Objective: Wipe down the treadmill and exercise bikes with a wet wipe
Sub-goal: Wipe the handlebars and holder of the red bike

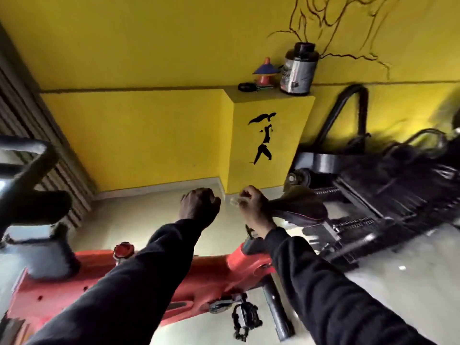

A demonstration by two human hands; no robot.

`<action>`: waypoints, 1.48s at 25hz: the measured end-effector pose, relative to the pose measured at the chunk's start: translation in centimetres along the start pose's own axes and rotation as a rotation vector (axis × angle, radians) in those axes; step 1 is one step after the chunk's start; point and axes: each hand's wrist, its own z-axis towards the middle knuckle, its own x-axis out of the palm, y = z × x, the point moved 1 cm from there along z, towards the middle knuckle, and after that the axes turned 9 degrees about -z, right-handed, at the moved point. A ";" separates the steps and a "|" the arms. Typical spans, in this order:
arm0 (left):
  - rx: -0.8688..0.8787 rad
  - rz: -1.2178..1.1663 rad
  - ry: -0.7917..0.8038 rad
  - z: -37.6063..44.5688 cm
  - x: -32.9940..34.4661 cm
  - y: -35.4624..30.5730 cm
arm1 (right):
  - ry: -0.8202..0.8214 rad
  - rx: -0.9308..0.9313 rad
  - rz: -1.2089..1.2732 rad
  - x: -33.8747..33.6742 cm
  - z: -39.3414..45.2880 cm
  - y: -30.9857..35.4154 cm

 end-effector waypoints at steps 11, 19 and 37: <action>0.294 -0.058 0.357 4.4 9.1 -2.3 | -0.237 0.425 -0.146 -2.6 -1.9 -6.8; 0.210 -0.009 0.366 5.8 12.5 -3.5 | -0.330 0.178 -0.462 -2.6 2.3 -9.4; 0.134 -0.127 0.412 9.1 17.3 -3.6 | -0.286 -0.133 -0.521 0.6 1.4 -12.1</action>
